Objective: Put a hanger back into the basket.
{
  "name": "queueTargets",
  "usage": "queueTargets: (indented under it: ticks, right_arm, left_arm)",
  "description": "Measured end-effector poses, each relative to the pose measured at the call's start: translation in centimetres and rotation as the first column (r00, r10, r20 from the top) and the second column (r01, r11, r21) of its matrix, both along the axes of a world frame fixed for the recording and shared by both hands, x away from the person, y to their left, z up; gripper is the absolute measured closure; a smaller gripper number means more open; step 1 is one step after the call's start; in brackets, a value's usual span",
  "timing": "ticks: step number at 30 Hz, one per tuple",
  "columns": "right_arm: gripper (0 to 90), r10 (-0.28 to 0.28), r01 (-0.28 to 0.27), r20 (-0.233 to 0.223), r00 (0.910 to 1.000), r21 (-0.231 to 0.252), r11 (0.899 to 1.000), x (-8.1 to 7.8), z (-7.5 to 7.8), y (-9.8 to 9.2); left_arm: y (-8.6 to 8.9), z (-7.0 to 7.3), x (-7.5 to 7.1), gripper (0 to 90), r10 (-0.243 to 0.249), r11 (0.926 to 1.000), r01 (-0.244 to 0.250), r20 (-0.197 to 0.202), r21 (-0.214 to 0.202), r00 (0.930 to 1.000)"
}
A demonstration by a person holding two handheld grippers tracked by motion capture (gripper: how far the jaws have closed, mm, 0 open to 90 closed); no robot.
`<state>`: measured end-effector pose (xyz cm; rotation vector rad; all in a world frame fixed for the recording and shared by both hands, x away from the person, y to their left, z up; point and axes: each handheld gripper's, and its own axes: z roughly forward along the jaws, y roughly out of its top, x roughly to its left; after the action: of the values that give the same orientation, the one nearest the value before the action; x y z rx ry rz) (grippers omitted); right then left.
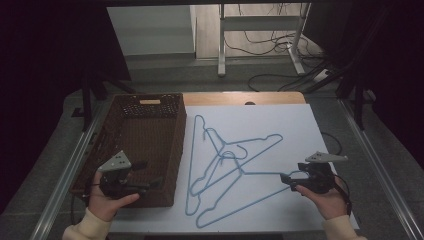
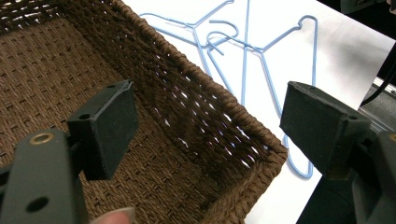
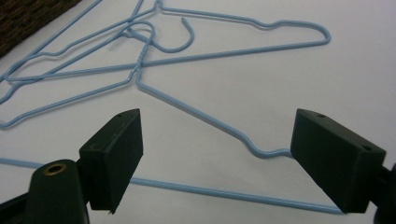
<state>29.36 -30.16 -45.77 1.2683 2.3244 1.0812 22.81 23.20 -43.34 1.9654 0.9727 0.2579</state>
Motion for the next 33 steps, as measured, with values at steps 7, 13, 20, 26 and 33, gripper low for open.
queueTargets:
  ticks: [7,13,20,26,33]
  right_arm:
    - [18.2,-0.012,0.012,-0.012,0.9999,-0.007,1.0,0.0,-0.1,-0.1]
    - [20.3,-0.026,0.026,-0.016,0.9995,-0.013,1.0,0.1,0.0,0.2]
    - [21.6,0.01,-0.01,-0.027,0.9996,-0.018,1.0,0.5,0.3,1.8]
    - [23.4,0.016,-0.017,-0.046,0.9988,-0.021,1.0,1.2,0.2,2.7]
    - [24.8,0.041,-0.043,-0.065,0.9971,-0.033,0.999,2.0,0.1,5.0]
  left_arm:
    - [0.0,0.1,0.0,19.3,-0.001,1.0,0.001,0.002,-0.001,1.0]
    - [0.0,0.1,0.0,19.3,0.001,1.0,-0.001,0.004,0.0,1.0]
    - [0.0,0.3,-0.1,19.4,-0.005,1.0,0.005,0.008,-0.002,1.0]
    - [0.0,0.1,-0.1,19.4,-0.008,1.0,0.008,0.001,0.002,1.0]
    - [-0.1,0.2,-0.3,19.5,-0.012,0.9999,0.012,0.003,0.007,0.9999]
